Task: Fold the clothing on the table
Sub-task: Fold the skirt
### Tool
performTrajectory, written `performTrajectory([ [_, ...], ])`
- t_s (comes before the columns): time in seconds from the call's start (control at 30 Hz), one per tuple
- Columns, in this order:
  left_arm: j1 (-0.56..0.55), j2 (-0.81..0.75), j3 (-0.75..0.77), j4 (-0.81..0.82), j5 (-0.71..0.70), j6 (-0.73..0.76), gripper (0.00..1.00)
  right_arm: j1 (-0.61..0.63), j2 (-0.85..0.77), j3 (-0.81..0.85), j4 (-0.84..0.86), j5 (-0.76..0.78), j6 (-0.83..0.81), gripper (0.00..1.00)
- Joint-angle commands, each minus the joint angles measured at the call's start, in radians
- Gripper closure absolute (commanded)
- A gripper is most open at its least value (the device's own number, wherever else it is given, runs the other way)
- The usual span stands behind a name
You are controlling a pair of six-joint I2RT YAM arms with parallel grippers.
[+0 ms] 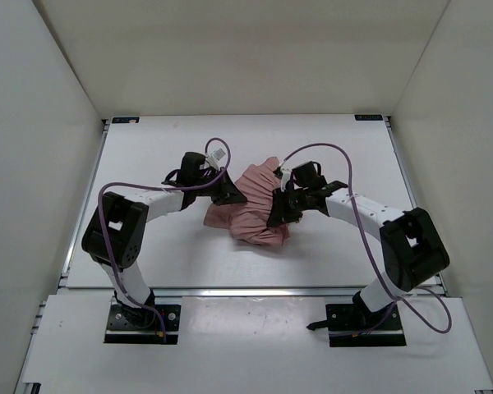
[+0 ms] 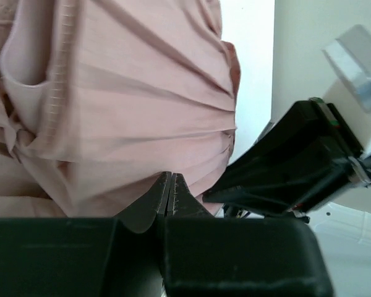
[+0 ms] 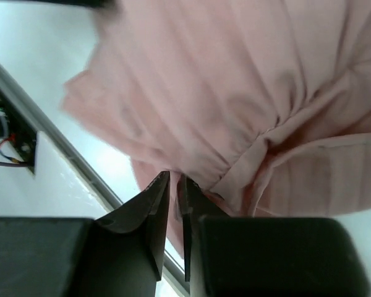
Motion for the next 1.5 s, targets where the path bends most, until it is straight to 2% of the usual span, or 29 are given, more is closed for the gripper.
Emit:
performTrajectory([
  [0.0, -0.009, -0.015, 0.058, -0.008, 0.023, 0.020, 0.96, 0.013, -0.053, 0.037, 0.114, -0.039, 0.037, 0.88],
  [0.13, -0.006, -0.040, 0.093, -0.042, 0.028, 0.031, 0.97, -0.025, -0.085, 0.098, 0.128, -0.046, 0.050, 0.76],
  [0.23, -0.003, -0.060, 0.133, -0.061, 0.028, 0.035, 1.00, -0.100, -0.102, 0.105, 0.139, -0.017, 0.042, 0.73],
  [0.3, -0.021, -0.076, 0.139, -0.064, 0.030, 0.046, 1.00, -0.151, -0.100, 0.106, 0.124, 0.016, 0.016, 0.76],
  [0.4, -0.061, -0.078, 0.144, -0.096, -0.007, 0.075, 1.00, -0.200, -0.058, 0.141, 0.084, 0.026, -0.019, 0.97],
  [0.43, -0.075, -0.069, 0.141, -0.102, -0.016, 0.081, 1.00, -0.206, -0.029, 0.160, 0.078, 0.018, -0.033, 1.00],
  [0.5, -0.106, -0.052, 0.136, -0.152, -0.036, 0.109, 1.00, -0.205, 0.031, 0.187, 0.058, 0.009, -0.055, 1.00],
  [0.67, -0.166, -0.044, 0.069, -0.185, -0.108, 0.152, 1.00, -0.189, 0.110, 0.236, 0.128, -0.046, -0.061, 1.00],
  [0.83, -0.166, 0.002, 0.009, -0.209, -0.162, 0.173, 1.00, -0.175, 0.247, 0.276, 0.191, -0.092, -0.056, 1.00],
  [1.0, -0.132, 0.025, -0.040, -0.265, -0.207, 0.205, 1.00, -0.192, 0.340, 0.304, 0.177, -0.105, -0.081, 0.99],
  [1.23, -0.098, 0.039, -0.019, -0.327, -0.207, 0.251, 1.00, -0.260, 0.344, 0.261, 0.196, -0.111, -0.073, 1.00],
  [1.47, -0.077, -0.041, 0.145, -0.478, -0.202, 0.331, 1.00, -0.272, 0.224, 0.318, 0.130, -0.074, -0.084, 1.00],
])
